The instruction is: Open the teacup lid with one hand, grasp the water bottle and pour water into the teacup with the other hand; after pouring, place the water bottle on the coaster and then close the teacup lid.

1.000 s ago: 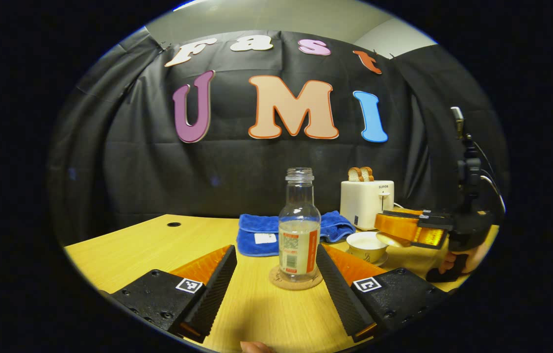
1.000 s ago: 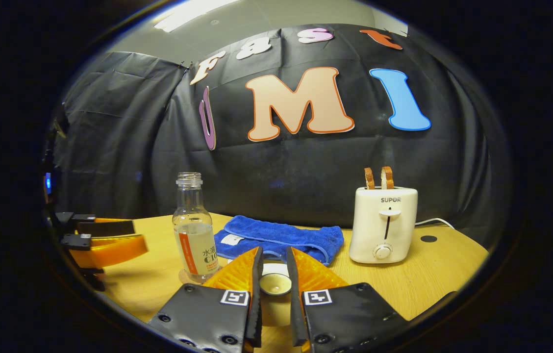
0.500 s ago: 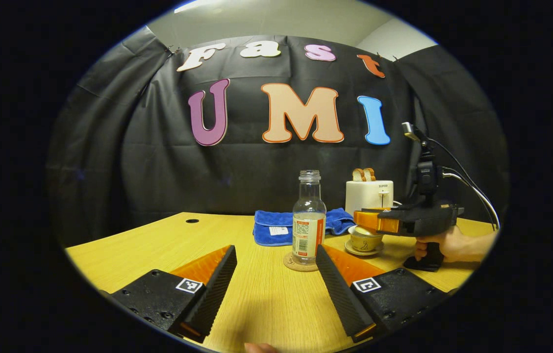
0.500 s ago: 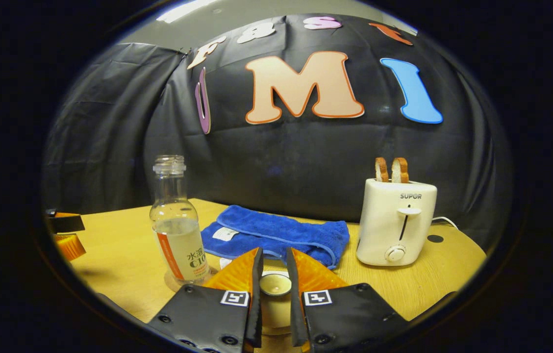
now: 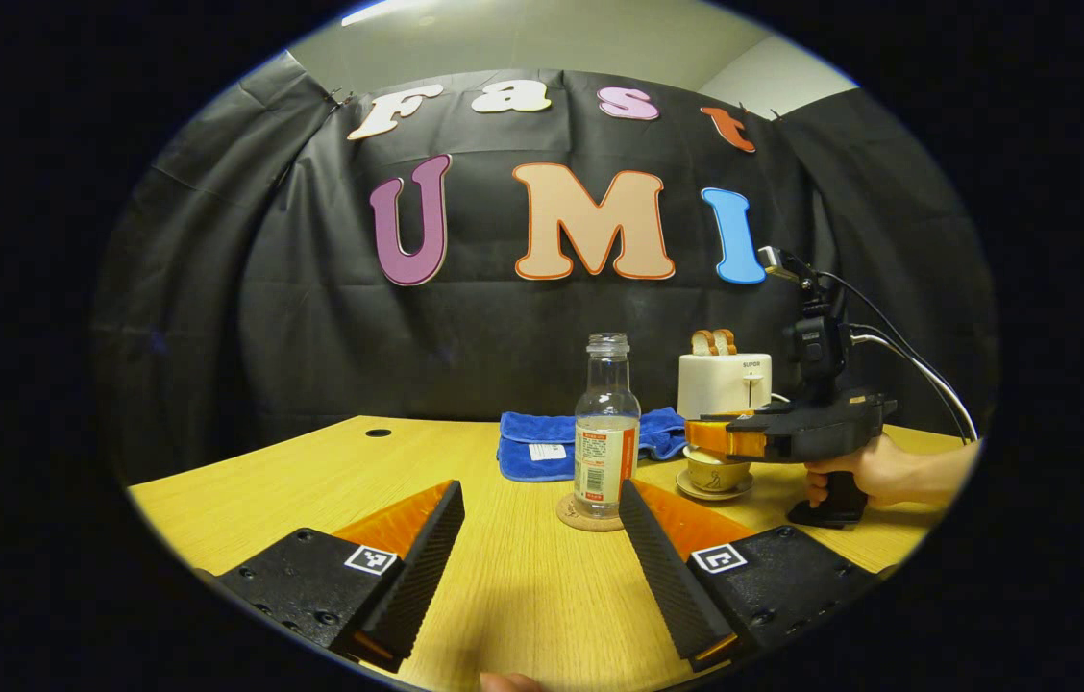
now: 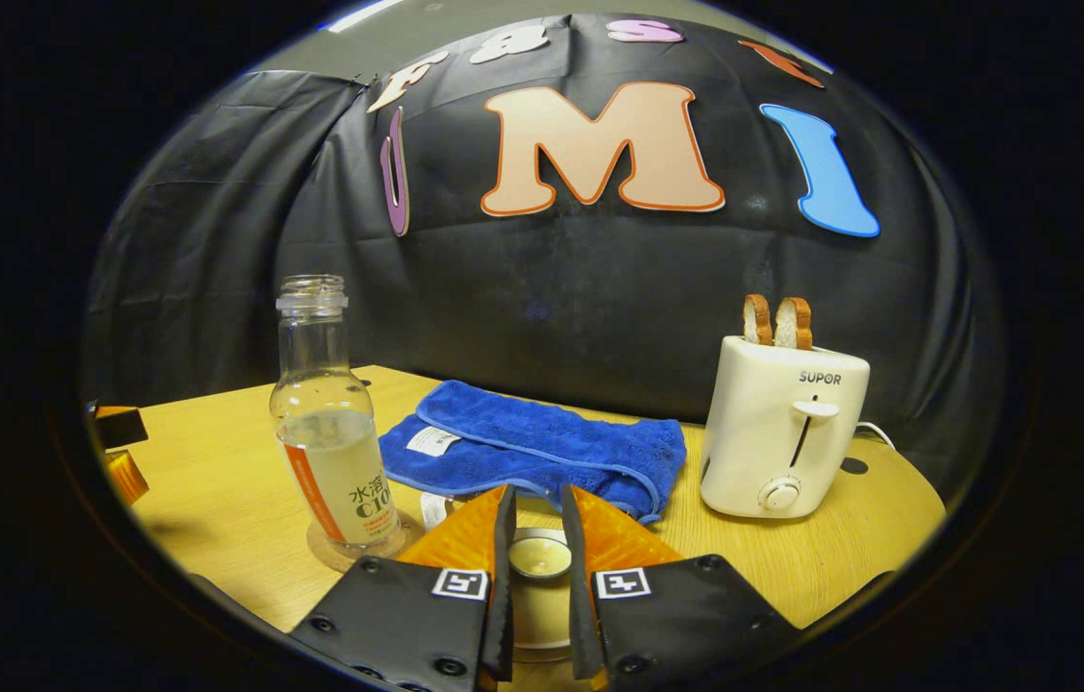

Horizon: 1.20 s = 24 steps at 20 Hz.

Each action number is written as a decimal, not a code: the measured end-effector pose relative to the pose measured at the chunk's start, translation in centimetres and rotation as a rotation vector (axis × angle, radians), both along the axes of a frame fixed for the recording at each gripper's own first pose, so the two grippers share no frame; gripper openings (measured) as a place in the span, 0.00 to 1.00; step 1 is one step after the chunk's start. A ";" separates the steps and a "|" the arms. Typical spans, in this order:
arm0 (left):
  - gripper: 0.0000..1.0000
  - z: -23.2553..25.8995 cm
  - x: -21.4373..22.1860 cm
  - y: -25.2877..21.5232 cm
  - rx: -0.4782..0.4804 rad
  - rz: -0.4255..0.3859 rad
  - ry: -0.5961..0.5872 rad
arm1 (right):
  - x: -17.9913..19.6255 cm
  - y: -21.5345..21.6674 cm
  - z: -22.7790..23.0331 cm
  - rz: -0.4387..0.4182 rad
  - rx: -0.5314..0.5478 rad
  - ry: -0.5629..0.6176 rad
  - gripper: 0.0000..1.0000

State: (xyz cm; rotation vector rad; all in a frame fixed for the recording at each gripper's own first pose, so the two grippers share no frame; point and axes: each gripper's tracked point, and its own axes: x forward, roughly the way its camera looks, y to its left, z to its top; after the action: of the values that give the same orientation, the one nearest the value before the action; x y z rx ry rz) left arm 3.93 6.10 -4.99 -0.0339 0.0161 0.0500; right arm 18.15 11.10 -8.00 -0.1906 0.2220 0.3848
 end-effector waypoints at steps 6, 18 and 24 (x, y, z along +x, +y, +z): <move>0.95 0.0 0.0 0.0 0.000 -0.001 0.000 | 0.0 -1.2 1.0 -0.040 0.071 -0.027 1.00; 0.95 0.0 0.2 0.0 0.000 0.008 0.000 | -4.3 -3.5 3.6 -0.155 0.097 -0.167 0.97; 0.95 0.0 0.1 -1.0 0.001 0.000 -0.001 | -12.1 -5.3 4.4 -0.248 0.087 -0.190 0.95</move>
State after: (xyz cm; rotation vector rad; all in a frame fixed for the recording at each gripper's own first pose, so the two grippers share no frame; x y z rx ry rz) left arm 4.00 5.07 -4.96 -0.0330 0.0147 0.0495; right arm 6.10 5.76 -3.59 -0.1112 0.0401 0.1281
